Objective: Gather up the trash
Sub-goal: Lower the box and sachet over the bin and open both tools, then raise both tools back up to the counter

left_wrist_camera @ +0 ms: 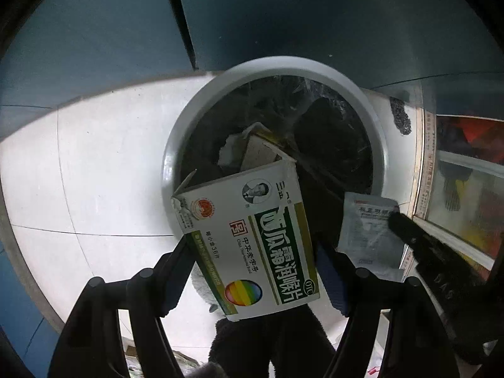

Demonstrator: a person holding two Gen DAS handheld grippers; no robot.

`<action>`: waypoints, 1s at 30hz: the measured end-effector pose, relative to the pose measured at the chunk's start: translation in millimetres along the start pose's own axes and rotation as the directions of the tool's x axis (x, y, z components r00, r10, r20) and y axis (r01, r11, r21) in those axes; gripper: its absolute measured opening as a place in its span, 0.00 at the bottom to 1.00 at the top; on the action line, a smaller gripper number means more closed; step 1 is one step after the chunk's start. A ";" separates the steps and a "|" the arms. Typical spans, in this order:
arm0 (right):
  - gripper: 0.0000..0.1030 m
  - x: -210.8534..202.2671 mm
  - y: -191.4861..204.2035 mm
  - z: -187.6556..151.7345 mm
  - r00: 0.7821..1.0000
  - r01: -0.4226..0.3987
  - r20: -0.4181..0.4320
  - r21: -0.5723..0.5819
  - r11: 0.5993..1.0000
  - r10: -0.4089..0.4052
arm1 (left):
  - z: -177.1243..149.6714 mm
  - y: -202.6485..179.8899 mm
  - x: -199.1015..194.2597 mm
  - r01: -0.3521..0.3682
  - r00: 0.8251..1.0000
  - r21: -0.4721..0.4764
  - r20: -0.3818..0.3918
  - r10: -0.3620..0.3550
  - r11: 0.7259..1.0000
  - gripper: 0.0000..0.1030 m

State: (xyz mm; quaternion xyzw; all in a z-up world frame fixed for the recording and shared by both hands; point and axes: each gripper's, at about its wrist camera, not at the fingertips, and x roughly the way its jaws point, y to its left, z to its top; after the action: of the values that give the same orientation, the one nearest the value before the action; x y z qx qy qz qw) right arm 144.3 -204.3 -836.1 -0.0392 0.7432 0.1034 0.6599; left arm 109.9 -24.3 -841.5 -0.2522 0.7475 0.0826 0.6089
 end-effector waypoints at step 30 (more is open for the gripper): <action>1.00 -176.7 53.5 -62.8 0.998 0.060 0.002 -0.169 0.984 -0.061 | -113.9 14.1 -227.4 -0.223 0.946 -0.046 0.232 0.228 0.974 1.00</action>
State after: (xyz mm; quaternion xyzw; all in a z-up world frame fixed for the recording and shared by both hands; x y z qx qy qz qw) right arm 95.0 -178.9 -649.2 -0.1177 0.7312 0.1458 0.6560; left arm 34.0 1.7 -599.7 -0.1594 0.6932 0.1882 0.6772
